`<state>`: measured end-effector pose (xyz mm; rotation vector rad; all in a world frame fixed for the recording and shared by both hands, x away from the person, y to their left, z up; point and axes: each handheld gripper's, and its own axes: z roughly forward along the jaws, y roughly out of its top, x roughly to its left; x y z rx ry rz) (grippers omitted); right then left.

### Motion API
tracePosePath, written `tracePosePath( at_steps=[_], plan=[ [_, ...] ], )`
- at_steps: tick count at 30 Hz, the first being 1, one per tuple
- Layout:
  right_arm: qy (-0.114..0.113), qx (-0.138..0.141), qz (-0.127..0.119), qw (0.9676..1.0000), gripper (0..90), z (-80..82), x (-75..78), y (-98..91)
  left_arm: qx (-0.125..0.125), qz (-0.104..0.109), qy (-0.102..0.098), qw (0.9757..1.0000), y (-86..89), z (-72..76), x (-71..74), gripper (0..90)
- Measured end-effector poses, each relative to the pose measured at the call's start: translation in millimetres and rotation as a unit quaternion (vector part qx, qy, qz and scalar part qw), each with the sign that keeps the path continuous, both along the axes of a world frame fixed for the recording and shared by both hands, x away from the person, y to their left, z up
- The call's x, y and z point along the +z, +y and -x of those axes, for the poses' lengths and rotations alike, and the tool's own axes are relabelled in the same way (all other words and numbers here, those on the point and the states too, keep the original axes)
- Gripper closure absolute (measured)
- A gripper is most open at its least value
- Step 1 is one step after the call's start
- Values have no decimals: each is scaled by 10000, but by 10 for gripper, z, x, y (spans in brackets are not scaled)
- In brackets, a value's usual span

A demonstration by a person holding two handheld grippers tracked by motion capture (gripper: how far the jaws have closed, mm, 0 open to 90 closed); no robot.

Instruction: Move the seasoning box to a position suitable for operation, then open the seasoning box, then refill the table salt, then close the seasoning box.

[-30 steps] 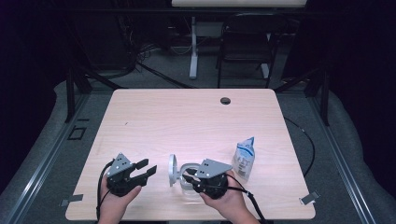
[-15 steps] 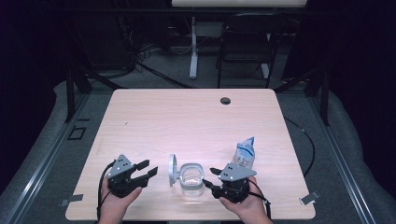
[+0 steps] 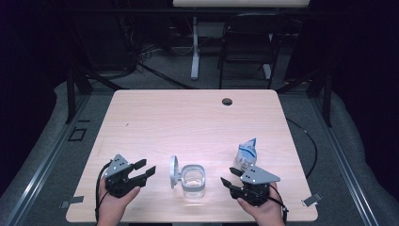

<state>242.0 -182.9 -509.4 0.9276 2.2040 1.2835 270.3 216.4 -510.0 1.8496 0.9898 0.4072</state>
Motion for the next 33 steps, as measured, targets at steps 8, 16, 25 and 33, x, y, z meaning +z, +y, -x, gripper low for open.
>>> tracePosePath(
  at_steps=[8,16,25,33],
  plan=[
    [105,-236,-240,9994,545,14,-15,-223,91,72,9,9999,16,22,-1,496],
    [327,-502,-56,9982,524,-21,-130,-439,132,58,50,9999,16,3,-28,474],
    [454,-791,-30,9958,504,-74,-241,-605,206,24,57,9998,47,-14,-25,477],
    [572,-735,-97,9956,498,-69,-208,-709,221,55,69,9997,58,-22,-32,470]
  ],
)
